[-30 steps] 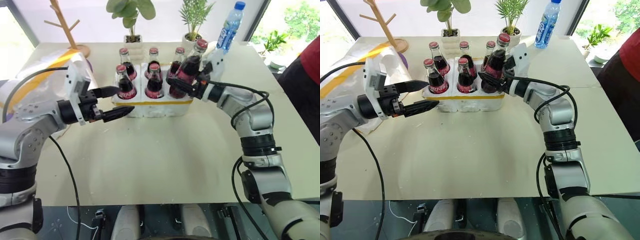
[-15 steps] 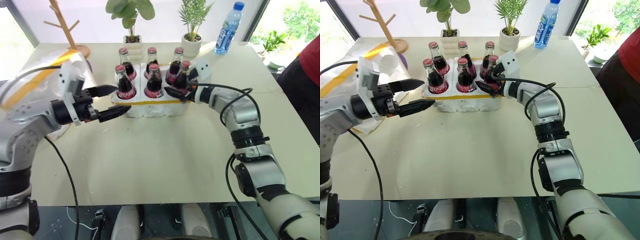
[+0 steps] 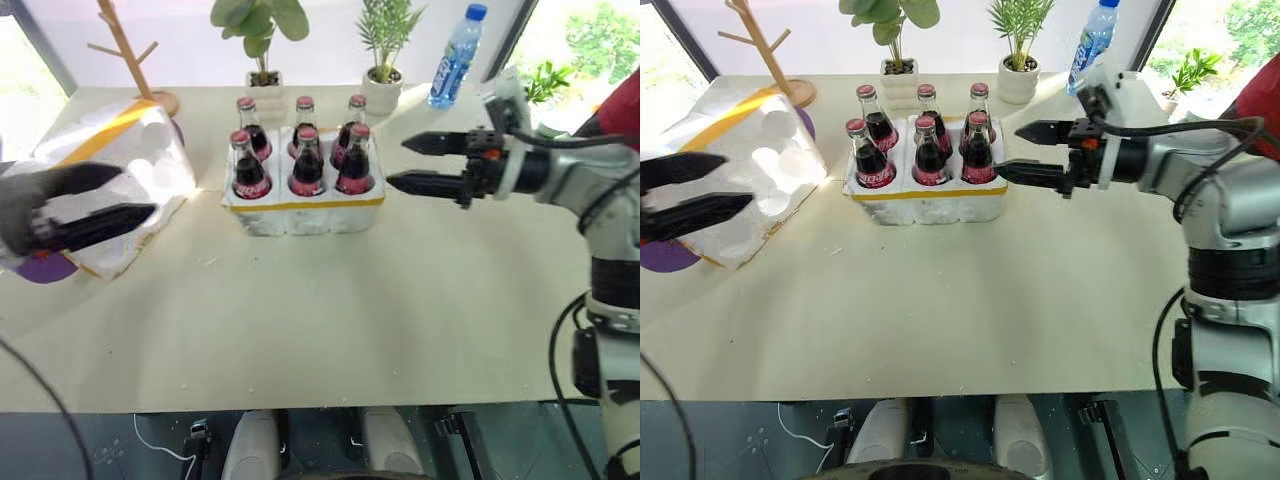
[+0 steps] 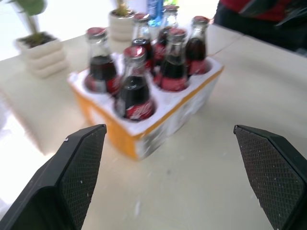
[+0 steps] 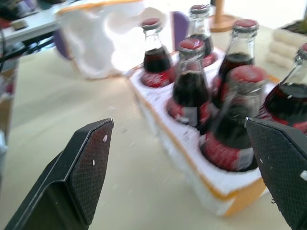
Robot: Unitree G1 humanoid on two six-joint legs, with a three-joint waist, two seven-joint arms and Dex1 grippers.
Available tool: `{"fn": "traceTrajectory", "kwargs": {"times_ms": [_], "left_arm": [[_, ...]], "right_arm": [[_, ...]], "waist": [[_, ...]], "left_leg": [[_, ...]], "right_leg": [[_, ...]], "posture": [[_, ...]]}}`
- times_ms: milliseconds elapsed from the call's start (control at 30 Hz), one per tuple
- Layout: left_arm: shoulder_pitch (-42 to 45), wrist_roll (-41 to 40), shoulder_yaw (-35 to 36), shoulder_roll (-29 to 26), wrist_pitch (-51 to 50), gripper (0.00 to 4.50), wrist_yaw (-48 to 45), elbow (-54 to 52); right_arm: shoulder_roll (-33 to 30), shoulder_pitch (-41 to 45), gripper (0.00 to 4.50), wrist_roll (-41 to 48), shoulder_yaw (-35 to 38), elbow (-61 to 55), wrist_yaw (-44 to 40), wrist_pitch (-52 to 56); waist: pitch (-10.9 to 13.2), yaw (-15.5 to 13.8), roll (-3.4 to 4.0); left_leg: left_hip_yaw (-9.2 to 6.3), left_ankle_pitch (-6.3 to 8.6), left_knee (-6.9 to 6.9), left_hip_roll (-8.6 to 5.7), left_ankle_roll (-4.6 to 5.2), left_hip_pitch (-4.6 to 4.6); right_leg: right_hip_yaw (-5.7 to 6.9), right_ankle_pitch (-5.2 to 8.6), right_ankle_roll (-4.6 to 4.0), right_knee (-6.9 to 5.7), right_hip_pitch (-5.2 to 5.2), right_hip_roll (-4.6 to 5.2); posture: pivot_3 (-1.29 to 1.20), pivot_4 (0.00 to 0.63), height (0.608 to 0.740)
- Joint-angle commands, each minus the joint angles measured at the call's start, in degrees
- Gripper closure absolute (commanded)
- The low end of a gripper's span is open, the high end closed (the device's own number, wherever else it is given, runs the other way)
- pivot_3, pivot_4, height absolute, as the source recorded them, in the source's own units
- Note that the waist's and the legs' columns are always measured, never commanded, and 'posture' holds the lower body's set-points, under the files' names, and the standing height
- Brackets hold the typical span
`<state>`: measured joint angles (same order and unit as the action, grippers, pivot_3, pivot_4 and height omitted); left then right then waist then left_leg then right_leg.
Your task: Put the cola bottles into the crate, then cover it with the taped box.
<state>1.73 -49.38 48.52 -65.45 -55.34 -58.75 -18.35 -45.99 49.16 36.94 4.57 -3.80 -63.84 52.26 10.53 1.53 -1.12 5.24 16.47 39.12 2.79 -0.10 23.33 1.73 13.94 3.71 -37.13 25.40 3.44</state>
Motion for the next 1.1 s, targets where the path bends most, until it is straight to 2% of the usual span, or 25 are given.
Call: {"fn": "traceTrajectory", "kwargs": {"times_ms": [33,167,233,367,467,600,700,867,1033,1067,1100], "left_arm": [[-12.6,14.3,9.9,-3.8,8.3,0.0,-10.3,9.1],[-17.2,22.2,10.7,-9.1,18.3,0.0,-17.5,24.1],[-16.4,24.7,7.8,-13.9,21.7,0.0,-22.1,33.1],[-6.0,26.7,-8.0,-21.3,27.3,0.0,-23.3,49.0],[4.0,30.0,-21.9,-23.4,30.7,0.0,-25.7,55.9],[25.8,38.8,-38.8,-19.2,31.6,0.0,-25.7,62.9],[36.7,44.8,-46.2,-16.0,34.5,0.0,-27.4,69.2],[50.6,52.0,-53.4,-10.8,36.4,0.0,-28.2,77.7],[56.3,56.6,-57.1,-7.6,39.4,0.0,-29.3,83.0],[57.0,57.2,-57.4,-7.1,39.9,0.55,-29.0,83.8],[57.5,57.7,-57.6,-6.7,40.2,0.85,-29.0,84.5]], "right_arm": [[-1.2,1.3,0.04,4.4,3.1,-4.6,-2.1,-0.1],[0.0,2.1,0.04,4.7,3.5,-3.6,-0.4,-1.3],[0.3,2.6,0.04,3.9,2.8,-2.0,-0.3,-2.4],[1.4,2.9,0.04,3.8,1.9,-1.1,-1.0,-4.5],[2.1,2.4,0.04,2.9,1.2,-1.1,-0.9,-6.7],[1.8,0.7,0.04,2.9,1.5,-2.5,-0.2,-7.1],[0.8,-0.3,0.04,5.3,3.0,-5.0,-0.4,-5.7],[-1.1,-1.9,0.04,8.6,4.8,-8.5,-1.3,-4.1],[-1.6,-2.6,0.04,9.7,5.8,-10.4,1.0,-3.4],[-1.6,-2.9,0.0,10.0,6.0,-10.8,1.5,-3.3],[-1.6,-3.1,0.0,10.2,6.2,-11.1,1.9,-3.2]], "waist": [[0.0,0.4,0.04],[0.0,0.4,0.01],[0.0,0.0,-0.01],[0.0,-0.9,-0.01],[0.0,-0.8,-0.01],[0.0,-1.1,-0.1],[0.0,-0.9,-0.11],[0.0,-0.8,-0.2],[-0.1,-0.7,-0.22],[-0.1,-0.8,-0.22],[-0.1,-0.8,-0.23]], "left_leg": [[0.03,0.0,-0.02,-0.01,-0.01,-0.02],[-0.02,0.0,-0.04,0.07,-0.03,-0.01],[-0.01,0.01,-0.03,0.09,-0.04,0.02],[0.15,0.01,-0.03,-0.01,-0.04,0.06],[0.27,0.05,-0.03,0.0,0.02,0.09],[0.5,0.07,-0.03,-0.02,0.08,0.14],[0.51,0.07,-0.01,-0.01,0.08,0.14],[0.54,0.07,0.06,0.0,0.09,0.14],[0.54,0.08,0.07,0.02,0.11,0.14],[0.54,0.08,0.07,0.02,0.11,0.14],[0.53,0.08,0.07,0.02,0.11,0.14]], "right_leg": [[0.01,0.03,-0.05,-0.05,0.02,0.0],[0.13,0.22,-0.38,-0.06,0.05,-0.08],[0.14,0.24,-0.43,-0.06,0.07,0.12],[0.11,0.25,-0.44,0.04,0.09,0.32],[0.08,0.24,-0.42,0.03,0.13,0.29],[0.08,0.1,-0.19,-0.11,0.21,0.06],[0.09,0.09,-0.18,-0.17,0.22,-0.02],[0.06,0.08,-0.16,-0.18,0.22,0.0],[0.05,0.08,-0.15,-0.17,0.22,0.01],[0.05,0.08,-0.15,-0.17,0.22,0.01],[0.05,0.08,-0.15,-0.17,0.22,0.02]], "posture": [[0.0,0.15,0.74],[0.0,0.15,0.74],[0.0,0.15,0.74],[0.0,0.15,0.74],[0.0,0.15,0.74],[0.0,0.15,0.74],[0.0,0.15,0.74],[0.0,0.15,0.74],[0.0,0.15,0.74],[0.0,0.15,0.74],[0.0,0.15,0.74]]}}
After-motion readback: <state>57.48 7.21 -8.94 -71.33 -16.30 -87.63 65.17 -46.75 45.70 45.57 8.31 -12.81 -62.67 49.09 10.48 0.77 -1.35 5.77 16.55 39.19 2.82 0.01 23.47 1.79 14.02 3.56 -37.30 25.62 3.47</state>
